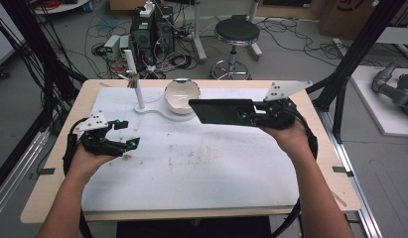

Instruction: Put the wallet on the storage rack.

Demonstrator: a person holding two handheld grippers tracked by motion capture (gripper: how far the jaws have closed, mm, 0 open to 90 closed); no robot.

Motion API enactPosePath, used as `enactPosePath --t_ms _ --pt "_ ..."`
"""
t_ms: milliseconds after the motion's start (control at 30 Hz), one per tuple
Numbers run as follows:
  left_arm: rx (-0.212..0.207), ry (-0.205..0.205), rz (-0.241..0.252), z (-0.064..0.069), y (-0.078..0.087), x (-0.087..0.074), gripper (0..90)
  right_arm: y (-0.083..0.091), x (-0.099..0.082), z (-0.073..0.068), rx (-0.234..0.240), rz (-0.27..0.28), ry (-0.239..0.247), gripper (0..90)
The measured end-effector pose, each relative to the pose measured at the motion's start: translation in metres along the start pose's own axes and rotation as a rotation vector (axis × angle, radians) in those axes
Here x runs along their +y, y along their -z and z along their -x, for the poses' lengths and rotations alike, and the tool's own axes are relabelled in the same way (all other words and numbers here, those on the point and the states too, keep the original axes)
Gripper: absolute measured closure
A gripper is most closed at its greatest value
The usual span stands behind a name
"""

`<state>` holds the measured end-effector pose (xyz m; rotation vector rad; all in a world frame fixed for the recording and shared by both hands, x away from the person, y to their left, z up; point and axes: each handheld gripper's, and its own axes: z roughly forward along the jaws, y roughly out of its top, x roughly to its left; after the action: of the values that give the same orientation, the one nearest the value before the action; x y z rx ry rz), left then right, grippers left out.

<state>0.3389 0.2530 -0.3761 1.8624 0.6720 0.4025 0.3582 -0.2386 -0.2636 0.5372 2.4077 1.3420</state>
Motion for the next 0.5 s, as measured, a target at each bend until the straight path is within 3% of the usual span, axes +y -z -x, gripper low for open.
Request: enactPosePath --t_ms 67,200,500 --pt "-0.005 -0.005 0.009 -0.001 0.001 0.000 19.0 -0.004 0.015 0.004 -0.014 -0.010 0.028 75.2" --pt "-0.007 0.003 0.019 -0.001 0.002 0.000 19.0 -0.018 0.045 0.012 -0.021 -0.051 0.038 75.2" --pt "-0.023 -0.009 -0.002 0.001 -0.003 0.002 19.0 -0.060 0.091 0.026 -0.040 -0.166 0.079 75.2"
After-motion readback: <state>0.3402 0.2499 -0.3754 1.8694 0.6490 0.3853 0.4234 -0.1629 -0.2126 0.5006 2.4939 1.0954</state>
